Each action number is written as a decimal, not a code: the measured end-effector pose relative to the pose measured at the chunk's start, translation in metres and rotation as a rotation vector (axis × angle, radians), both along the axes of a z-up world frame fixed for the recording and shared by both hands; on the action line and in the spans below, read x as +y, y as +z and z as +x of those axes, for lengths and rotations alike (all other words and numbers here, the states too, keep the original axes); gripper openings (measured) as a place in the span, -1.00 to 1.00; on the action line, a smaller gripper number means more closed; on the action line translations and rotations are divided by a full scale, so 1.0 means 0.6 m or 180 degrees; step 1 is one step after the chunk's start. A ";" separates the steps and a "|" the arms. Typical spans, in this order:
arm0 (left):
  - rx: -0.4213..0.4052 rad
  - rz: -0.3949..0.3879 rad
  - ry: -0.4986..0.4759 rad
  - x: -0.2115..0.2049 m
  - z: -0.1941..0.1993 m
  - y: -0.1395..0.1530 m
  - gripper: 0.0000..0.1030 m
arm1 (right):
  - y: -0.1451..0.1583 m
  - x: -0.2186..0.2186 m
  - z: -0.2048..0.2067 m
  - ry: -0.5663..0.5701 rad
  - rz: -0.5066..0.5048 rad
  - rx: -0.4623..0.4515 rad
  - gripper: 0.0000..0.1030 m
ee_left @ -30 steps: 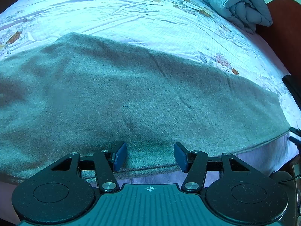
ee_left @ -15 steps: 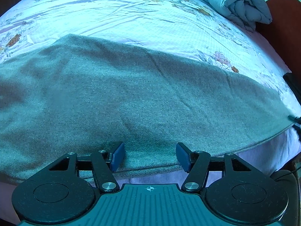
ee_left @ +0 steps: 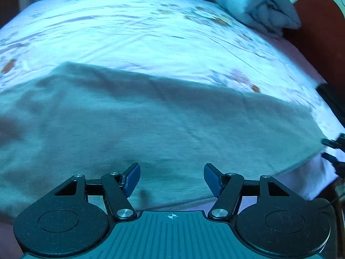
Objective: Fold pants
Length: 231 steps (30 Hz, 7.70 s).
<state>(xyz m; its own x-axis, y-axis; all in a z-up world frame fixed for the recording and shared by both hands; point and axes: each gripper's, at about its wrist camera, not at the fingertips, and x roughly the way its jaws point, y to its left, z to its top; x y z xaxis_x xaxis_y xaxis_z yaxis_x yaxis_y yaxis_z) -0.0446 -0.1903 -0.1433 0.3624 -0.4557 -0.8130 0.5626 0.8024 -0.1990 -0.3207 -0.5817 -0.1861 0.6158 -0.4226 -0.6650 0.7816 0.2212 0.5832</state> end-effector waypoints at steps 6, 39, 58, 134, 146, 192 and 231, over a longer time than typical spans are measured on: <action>0.0042 -0.0006 -0.0339 -0.076 -0.029 -0.005 0.27 | -0.008 0.001 0.014 0.0071 0.0163 -0.0146 -0.38; -0.0048 0.0279 -0.0510 -0.178 -0.061 -0.049 0.27 | 0.173 0.110 0.151 0.1274 -0.0634 -0.0772 -0.88; -0.0115 0.0000 0.0817 0.163 0.049 0.002 0.26 | 0.162 0.363 0.333 0.2945 -0.0375 -0.0762 -0.89; 0.0041 0.0127 0.1082 0.155 0.036 -0.015 0.35 | 0.016 0.476 0.324 0.3179 -0.0548 0.0274 -0.62; -0.0071 -0.0157 0.0915 0.165 0.038 -0.017 -0.74 | 0.024 0.471 0.320 0.3095 -0.0431 0.0181 -0.57; -0.0308 -0.0003 0.1448 0.364 0.179 0.029 0.26 | 0.087 0.585 0.449 0.3729 -0.0797 0.0031 -0.63; 0.0015 -0.0085 0.2483 0.573 0.122 -0.026 0.45 | 0.053 0.585 0.472 0.3523 -0.0868 0.0591 -0.81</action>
<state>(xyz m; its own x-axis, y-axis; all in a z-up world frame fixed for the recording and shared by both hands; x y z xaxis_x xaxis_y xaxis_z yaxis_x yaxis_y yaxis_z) 0.0284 0.1533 -0.1588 0.5828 -0.0900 -0.8076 -0.1631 0.9607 -0.2248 -0.0373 -0.2307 -0.1541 0.6411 0.1439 -0.7539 0.1500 0.9398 0.3070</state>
